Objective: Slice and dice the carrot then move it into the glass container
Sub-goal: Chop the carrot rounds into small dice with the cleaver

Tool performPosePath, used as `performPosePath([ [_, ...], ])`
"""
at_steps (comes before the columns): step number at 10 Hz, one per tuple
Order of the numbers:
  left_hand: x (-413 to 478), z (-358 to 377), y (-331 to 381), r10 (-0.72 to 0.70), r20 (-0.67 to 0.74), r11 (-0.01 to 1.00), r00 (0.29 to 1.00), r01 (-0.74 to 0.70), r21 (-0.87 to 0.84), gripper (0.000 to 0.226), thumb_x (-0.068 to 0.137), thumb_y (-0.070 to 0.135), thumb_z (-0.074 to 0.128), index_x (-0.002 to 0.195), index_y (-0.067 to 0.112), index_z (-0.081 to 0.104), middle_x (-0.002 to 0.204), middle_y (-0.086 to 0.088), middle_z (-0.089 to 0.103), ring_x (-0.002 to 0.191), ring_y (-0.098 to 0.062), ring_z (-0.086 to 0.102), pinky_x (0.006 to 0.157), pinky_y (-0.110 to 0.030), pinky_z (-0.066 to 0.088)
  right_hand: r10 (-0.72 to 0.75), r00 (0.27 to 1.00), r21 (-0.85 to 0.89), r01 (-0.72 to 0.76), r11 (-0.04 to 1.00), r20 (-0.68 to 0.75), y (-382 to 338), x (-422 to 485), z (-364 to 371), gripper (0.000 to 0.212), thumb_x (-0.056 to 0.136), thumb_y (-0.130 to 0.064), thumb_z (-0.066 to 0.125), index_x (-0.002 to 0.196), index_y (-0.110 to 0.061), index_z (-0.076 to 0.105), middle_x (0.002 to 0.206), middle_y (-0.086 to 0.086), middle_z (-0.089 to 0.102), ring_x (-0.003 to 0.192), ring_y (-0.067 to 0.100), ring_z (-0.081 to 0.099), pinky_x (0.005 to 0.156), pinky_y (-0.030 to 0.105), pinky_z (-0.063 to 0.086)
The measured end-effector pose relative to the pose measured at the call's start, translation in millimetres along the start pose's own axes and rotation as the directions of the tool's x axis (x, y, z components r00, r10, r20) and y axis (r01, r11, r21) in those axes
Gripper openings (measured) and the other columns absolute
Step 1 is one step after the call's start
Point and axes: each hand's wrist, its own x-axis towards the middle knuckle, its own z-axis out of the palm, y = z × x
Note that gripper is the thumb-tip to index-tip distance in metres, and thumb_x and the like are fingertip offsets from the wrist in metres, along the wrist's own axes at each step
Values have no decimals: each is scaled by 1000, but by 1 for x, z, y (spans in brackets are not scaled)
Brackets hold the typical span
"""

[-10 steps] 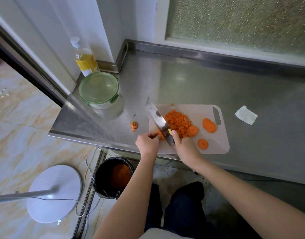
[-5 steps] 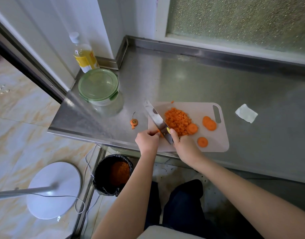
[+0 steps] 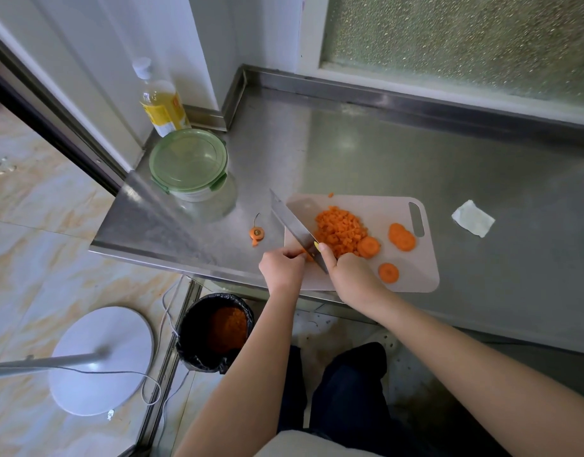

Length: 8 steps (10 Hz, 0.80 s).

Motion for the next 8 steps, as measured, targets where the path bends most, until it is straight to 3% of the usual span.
performPosePath([
  [1, 6, 2, -4, 8, 16, 999, 1000, -7, -32, 8, 82, 8, 65, 77, 9, 72, 61, 7, 55, 57, -3, 46, 43, 0, 33, 23, 1000, 55, -22, 998, -6, 1, 4, -1, 48, 105, -22, 20, 148, -2, 20, 74, 3, 37, 61, 15, 37, 58, 28, 34],
  [2, 6, 2, -2, 0, 22, 1000, 1000, 0, 2, 12, 81, 8, 64, 70, 13, 65, 67, 1, 58, 55, -3, 44, 42, -1, 34, 15, 1000, 27, -16, 999, 25, 4, 9, 3, 50, 105, -30, 19, 140, 0, 38, 66, 0, 36, 58, 13, 39, 49, 20, 29],
  [3, 11, 2, -4, -15, 18, 1000, 1000, 15, 17, 12, 80, 9, 64, 68, 10, 65, 68, -2, 59, 54, -3, 43, 40, -3, 34, -9, 1000, 18, 8, 1000, 25, 7, 12, 2, 61, 102, -44, 15, 116, 1, 55, 68, 4, 40, 77, 24, 46, 72, 32, 40],
  [4, 13, 2, -6, -17, 12, 998, 1000, 17, 59, 10, 79, 9, 64, 70, 7, 68, 67, -3, 60, 54, -6, 44, 41, -4, 35, -16, 1000, 16, 16, 1000, 12, 8, 9, 5, 64, 101, -45, 18, 108, 6, 56, 66, 4, 39, 81, 25, 46, 77, 38, 38],
  [6, 13, 1, -6, 36, 23, 994, 999, -38, 104, 9, 81, 13, 66, 76, 8, 72, 61, 5, 56, 55, -2, 45, 44, -1, 34, -10, 999, 60, 12, 998, -43, 9, 11, 11, 58, 100, -51, 21, 82, -5, 51, 61, 2, 38, 75, 23, 47, 69, 30, 35],
  [7, 10, 1, -6, 69, 10, 994, 998, -69, 86, 8, 81, 12, 66, 78, 12, 73, 63, 8, 57, 60, -4, 49, 47, 1, 34, -40, 994, 70, 47, 996, -100, 8, 14, 14, 65, 101, -48, 20, 66, -5, 54, 55, 1, 41, 62, 23, 48, 51, 25, 27],
  [8, 8, 1, -7, 93, 7, 991, 996, -93, 93, 10, 82, 12, 66, 86, 10, 75, 76, 4, 65, 61, 0, 49, 51, 0, 34, -28, 991, 128, 45, 991, -130, 13, 15, 14, 67, 100, -52, 22, 57, -9, 49, 54, 2, 43, 61, 22, 46, 59, 28, 31],
])
